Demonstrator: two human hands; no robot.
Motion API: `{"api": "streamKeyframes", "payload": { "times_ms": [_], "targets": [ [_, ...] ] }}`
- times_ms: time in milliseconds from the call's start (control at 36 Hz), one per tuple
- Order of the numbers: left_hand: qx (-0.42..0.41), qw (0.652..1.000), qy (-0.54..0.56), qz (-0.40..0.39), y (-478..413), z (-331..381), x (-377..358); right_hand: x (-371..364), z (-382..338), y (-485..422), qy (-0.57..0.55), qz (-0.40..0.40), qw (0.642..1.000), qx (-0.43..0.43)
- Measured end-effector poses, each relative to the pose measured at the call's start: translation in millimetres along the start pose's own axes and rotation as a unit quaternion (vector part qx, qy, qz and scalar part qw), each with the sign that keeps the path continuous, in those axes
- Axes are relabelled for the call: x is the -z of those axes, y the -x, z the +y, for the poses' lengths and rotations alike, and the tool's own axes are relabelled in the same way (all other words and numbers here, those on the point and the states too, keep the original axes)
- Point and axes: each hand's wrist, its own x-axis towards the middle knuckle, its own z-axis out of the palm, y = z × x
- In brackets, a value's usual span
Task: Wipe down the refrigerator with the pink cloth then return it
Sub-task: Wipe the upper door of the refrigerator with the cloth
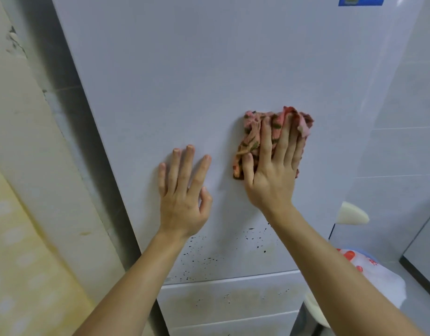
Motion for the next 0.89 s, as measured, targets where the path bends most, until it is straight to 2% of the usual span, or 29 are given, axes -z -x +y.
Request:
{"api": "streamKeyframes", "payload": {
  "times_ms": [83,278,444,528,667,778,889],
  "targets": [
    [0.016,1.000,-0.006,-0.001,2,6,-3,-6,11,36,-0.007,-0.012,1.000,0.017],
    [0.035,0.999,-0.007,-0.008,4,16,-5,-4,68,165,0.048,-0.145,0.982,0.107],
    [0.012,0.999,-0.015,-0.036,13,26,-3,4,71,161,0.025,-0.183,0.977,0.108],
    [0.016,0.999,-0.010,-0.045,12,35,-4,11,70,125,-0.004,-0.160,0.985,0.064],
    [0.024,0.998,-0.013,-0.052,1,47,-3,27,61,11,-0.055,-0.079,0.994,-0.056],
    [0.043,0.997,-0.022,-0.058,-8,50,-5,27,63,-16,-0.045,-0.039,0.997,-0.051],
    [0.054,0.996,-0.035,-0.067,-6,51,-10,21,77,23,-0.018,-0.042,0.999,-0.018]
  ]
}}
